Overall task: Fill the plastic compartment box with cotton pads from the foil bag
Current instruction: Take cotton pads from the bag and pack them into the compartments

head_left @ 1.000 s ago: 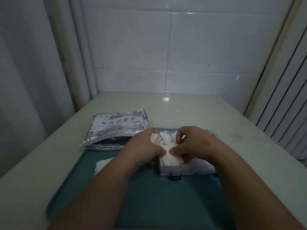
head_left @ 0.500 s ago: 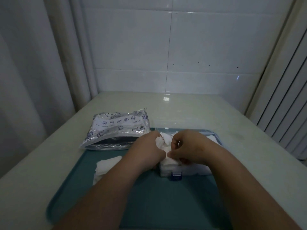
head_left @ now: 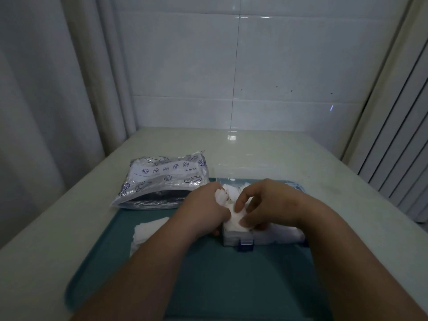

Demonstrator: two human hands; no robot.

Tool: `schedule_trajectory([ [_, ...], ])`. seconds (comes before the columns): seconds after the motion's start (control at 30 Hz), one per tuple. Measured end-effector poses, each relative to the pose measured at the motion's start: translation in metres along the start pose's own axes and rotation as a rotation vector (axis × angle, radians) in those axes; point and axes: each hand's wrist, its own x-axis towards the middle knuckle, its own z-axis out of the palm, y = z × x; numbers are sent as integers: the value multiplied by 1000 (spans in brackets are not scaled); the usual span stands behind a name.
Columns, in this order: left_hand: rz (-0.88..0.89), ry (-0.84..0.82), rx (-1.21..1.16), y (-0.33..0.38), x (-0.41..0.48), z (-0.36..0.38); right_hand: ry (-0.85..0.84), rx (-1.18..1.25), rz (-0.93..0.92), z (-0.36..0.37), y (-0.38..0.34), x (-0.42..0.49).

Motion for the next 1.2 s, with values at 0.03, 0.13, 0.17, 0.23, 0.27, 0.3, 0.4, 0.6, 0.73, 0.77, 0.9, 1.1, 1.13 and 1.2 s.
schedule_trajectory([
  [0.03,-6,-3,-9,0,0,0,12,3,5,1,-1,0],
  [0.13,-55,-21,-94,1,0,-1,59,19,17,2,-6,1],
  [0.17,-78,-32,-129,2,1,-2,76,45,26,2,-6,0],
  [0.23,-98,-51,-166,4,1,-4,96,124,57,0,-7,-1],
  [0.27,-99,-57,-171,4,1,-4,101,156,75,-1,-7,-2],
  [0.3,-98,-60,-173,4,1,-4,104,177,91,-1,-7,-3],
  [0.4,-96,-70,-196,4,0,-5,102,225,119,-2,-8,-4],
  [0.6,-87,-93,-206,3,0,-7,58,325,146,2,-12,-3],
  [0.73,-93,-93,-221,3,1,-8,61,280,156,1,-11,-4],
  [0.77,-98,-93,-228,3,1,-8,75,282,146,0,-10,-5],
  [0.9,-117,-97,-240,2,2,-10,120,364,94,-6,-8,-7],
  [1.1,-121,-102,-242,3,2,-10,80,424,73,-7,-6,-6],
  [1.13,-127,-101,-244,3,3,-10,67,408,76,-5,-7,-5],
  [1.2,-140,-96,-252,4,3,-10,54,335,94,-1,-8,-3],
])
